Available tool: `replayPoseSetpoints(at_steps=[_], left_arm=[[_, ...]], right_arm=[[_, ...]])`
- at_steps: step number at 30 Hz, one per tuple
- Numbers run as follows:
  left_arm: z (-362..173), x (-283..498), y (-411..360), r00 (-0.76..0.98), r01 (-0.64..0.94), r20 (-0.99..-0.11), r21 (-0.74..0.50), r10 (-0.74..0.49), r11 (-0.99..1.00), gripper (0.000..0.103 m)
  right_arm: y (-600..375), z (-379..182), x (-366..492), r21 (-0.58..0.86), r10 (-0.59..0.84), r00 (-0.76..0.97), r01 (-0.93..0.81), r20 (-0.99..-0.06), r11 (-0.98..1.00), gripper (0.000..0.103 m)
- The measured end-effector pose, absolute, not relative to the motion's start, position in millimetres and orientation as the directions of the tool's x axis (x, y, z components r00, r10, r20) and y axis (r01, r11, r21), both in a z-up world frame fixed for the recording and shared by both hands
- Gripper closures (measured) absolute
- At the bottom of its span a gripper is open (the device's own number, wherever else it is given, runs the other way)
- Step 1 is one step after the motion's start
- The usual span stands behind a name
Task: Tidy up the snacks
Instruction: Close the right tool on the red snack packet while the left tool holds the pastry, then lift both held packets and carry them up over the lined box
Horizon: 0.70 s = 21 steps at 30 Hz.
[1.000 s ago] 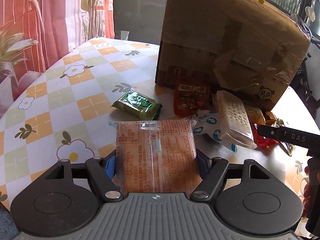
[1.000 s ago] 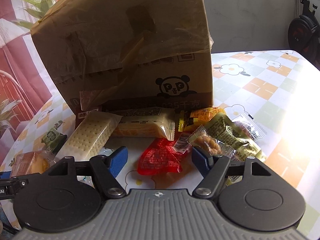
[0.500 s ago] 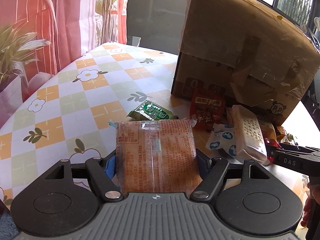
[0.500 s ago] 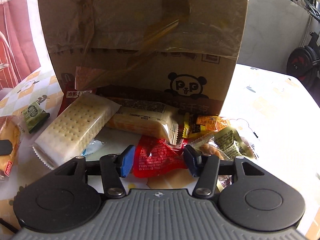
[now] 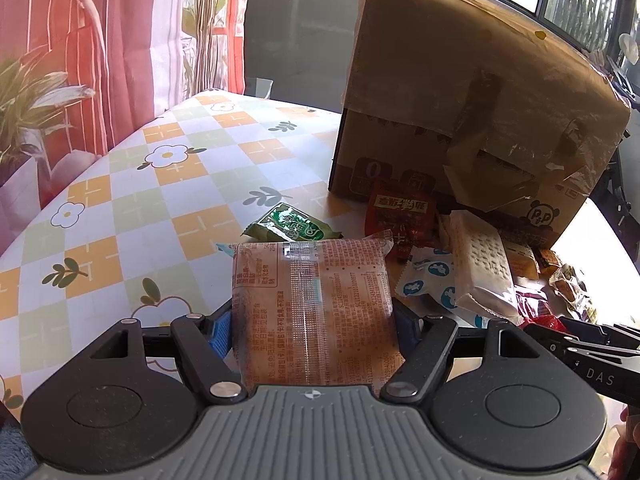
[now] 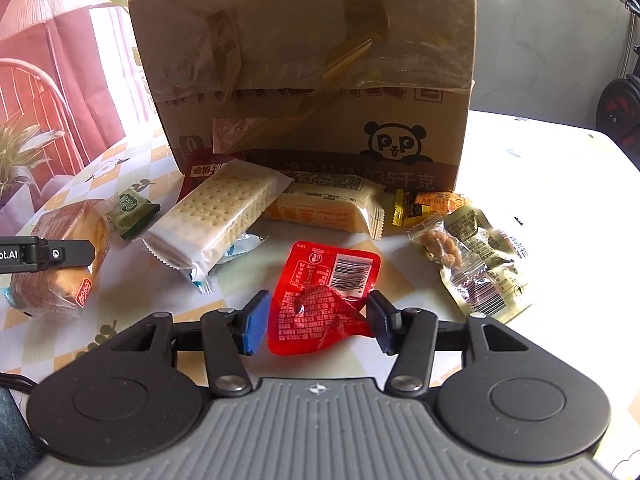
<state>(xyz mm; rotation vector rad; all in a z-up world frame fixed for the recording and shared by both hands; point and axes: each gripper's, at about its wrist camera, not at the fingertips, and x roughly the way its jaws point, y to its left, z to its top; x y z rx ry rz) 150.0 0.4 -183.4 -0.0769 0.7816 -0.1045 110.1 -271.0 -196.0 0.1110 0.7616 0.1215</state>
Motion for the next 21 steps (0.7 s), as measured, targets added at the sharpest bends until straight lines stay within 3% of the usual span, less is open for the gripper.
replayPoseSetpoints(at_steps=[21], left_arm=[[-156, 142, 5, 0.777, 0.050, -0.621, -0.095, -0.099, 0.994, 0.026]], right_arm=[[-282, -152, 97, 0.178, 0.173, 0.806, -0.085, -0.567, 0.980, 0.049]])
